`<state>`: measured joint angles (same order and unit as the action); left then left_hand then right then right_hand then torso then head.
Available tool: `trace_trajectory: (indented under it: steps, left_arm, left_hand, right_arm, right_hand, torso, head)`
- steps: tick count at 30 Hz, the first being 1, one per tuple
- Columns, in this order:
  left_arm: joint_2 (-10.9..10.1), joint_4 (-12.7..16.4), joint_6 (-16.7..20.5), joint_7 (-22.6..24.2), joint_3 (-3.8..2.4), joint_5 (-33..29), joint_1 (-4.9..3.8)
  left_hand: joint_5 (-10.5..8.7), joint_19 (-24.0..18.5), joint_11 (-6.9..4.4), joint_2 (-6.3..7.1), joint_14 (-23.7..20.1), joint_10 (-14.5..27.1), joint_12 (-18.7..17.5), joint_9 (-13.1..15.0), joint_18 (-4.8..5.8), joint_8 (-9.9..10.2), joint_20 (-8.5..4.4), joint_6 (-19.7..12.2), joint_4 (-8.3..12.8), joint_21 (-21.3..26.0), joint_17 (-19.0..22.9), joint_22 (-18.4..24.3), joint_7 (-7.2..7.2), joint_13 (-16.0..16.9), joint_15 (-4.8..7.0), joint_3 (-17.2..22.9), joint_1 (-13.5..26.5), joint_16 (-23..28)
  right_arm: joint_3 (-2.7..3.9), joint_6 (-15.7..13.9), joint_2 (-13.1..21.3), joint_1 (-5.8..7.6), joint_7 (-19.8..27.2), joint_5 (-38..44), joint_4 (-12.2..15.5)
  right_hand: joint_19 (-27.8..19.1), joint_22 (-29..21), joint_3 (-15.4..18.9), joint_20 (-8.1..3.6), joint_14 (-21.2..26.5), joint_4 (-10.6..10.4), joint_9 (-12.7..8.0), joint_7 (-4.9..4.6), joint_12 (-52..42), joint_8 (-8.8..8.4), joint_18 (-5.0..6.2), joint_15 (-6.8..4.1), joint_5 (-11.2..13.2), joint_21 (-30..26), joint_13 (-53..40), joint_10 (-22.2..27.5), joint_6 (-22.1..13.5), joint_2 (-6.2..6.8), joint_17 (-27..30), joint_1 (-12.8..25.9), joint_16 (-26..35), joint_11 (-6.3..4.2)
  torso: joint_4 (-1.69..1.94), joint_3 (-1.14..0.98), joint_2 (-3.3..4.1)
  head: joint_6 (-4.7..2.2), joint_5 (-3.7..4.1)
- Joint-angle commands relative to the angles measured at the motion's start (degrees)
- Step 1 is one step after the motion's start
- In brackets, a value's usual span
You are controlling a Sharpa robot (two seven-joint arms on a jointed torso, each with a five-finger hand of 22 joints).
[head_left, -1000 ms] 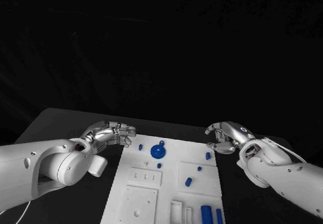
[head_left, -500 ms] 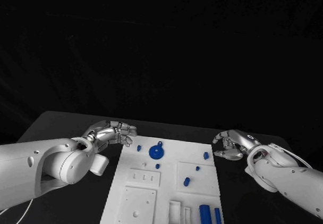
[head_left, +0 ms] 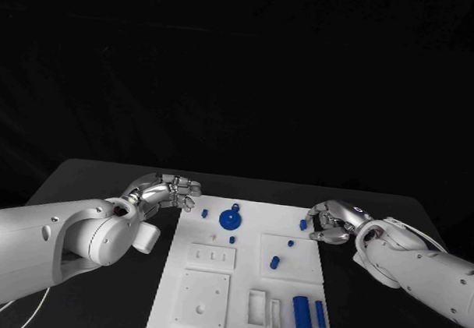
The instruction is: Assemble the parts on the task board
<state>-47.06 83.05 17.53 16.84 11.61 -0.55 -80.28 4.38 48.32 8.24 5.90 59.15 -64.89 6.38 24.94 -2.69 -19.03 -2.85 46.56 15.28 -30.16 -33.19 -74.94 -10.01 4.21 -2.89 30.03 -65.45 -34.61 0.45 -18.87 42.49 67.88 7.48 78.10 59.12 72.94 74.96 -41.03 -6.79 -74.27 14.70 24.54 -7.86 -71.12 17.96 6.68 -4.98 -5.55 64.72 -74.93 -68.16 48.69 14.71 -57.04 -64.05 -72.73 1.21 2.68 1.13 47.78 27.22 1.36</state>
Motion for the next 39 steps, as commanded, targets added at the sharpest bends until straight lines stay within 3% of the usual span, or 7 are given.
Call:
trace_trajectory:
  steps: [1,15,30,32,39]
  left_arm:
    - [0.1,0.0,-0.7,0.8,-0.03,0.1,0.00]
    - [0.0,0.0,-0.8,0.6,-0.03,0.1,0.00]
    - [0.0,0.0,-0.9,0.6,-0.02,0.1,0.00]
    - [0.0,0.0,-0.9,0.6,-0.02,0.1,0.00]
    - [0.1,-0.1,-0.8,0.6,-0.02,0.1,0.00]
  left_hand:
    - [-0.36,-0.2,-0.10,0.00,-0.5,-0.3,-0.2,0.1,-0.77,0.3,-0.05,0.1,0.0,-0.4,0.1,-1.1,-0.29,0.0,0.08,0.3,0.4,-0.4]
    - [-0.36,-0.3,-0.08,-0.03,-0.5,-0.3,-0.2,0.1,-0.77,0.3,-0.05,0.1,0.0,-0.4,0.1,-1.1,-0.30,0.0,0.08,0.3,0.4,-0.4]
    - [-0.36,-0.3,-0.08,-0.04,-0.5,-0.3,-0.2,0.1,-0.76,0.4,-0.04,0.0,0.0,-0.4,0.1,-1.1,-0.31,0.0,0.07,0.3,0.4,-0.4]
    - [-0.36,-0.3,-0.07,-0.05,-0.5,-0.3,-0.2,0.1,-0.76,0.4,-0.04,0.0,0.0,-0.4,0.1,-1.1,-0.31,0.0,0.07,0.3,0.4,-0.4]
    - [-0.36,-0.3,-0.07,-0.06,-0.5,-0.3,-0.2,0.1,-0.76,0.4,-0.04,0.0,0.0,-0.4,0.1,-1.1,-0.32,0.0,0.07,0.3,0.4,-0.4]
  right_arm:
    - [0.01,0.8,-0.3,-0.11,1.1,-1.6,0.0]
    - [0.00,-1.0,-1.8,-0.24,0.6,-1.6,-1.1]
    - [0.00,-1.6,-2.1,-0.24,0.9,-1.7,-1.3]
    - [0.00,-1.7,-2.1,-0.24,1.1,-1.9,-1.3]
    - [0.00,-1.8,-2.1,-0.24,1.3,-2.1,-1.0]
  right_hand:
    - [-0.2,0.9,0.5,0.12,-0.1,0.0,-0.1,0.43,0.2,-0.24,8.32,-0.34,0.6,-0.1,-0.3,0.3,-0.2,-0.30,-0.1,0.1,0.4,-0.24]
    - [-0.2,0.9,0.7,0.17,-0.2,-1.1,-0.2,0.34,0.1,-0.28,8.32,-0.28,1.4,-0.2,-0.3,0.1,-0.1,-1.00,-0.3,0.5,0.5,-0.16]
    - [-0.1,0.8,-1.5,0.08,-0.3,-2.8,0.0,0.43,-0.1,0.16,8.32,-0.35,2.7,-0.2,-0.4,-0.1,0.9,-2.08,-0.5,-0.2,0.6,-0.24]
    - [-0.1,0.8,-2.1,0.02,-0.3,-3.2,0.5,0.40,-0.2,1.38,8.32,-0.31,2.7,-0.2,-0.4,-0.3,3.2,-2.51,-0.6,-0.4,0.5,-0.20]
    - [-0.1,0.9,-3.0,-0.08,-0.3,-3.7,0.8,1.01,-0.3,2.30,8.32,-0.84,2.7,0.0,-0.5,-0.5,5.3,-3.22,-0.9,-0.3,0.5,-0.77]
  torso:
    - [0.03,0.10,-0.03]
    - [-0.06,0.15,-0.07]
    - [-0.05,0.09,-0.11]
    - [-0.04,0.11,-0.10]
    - [-0.06,0.07,-0.12]
  head:
    - [0.15,-0.01]
    - [0.66,-0.11]
    - [0.51,-0.17]
    - [0.47,-0.13]
    - [0.49,-0.23]
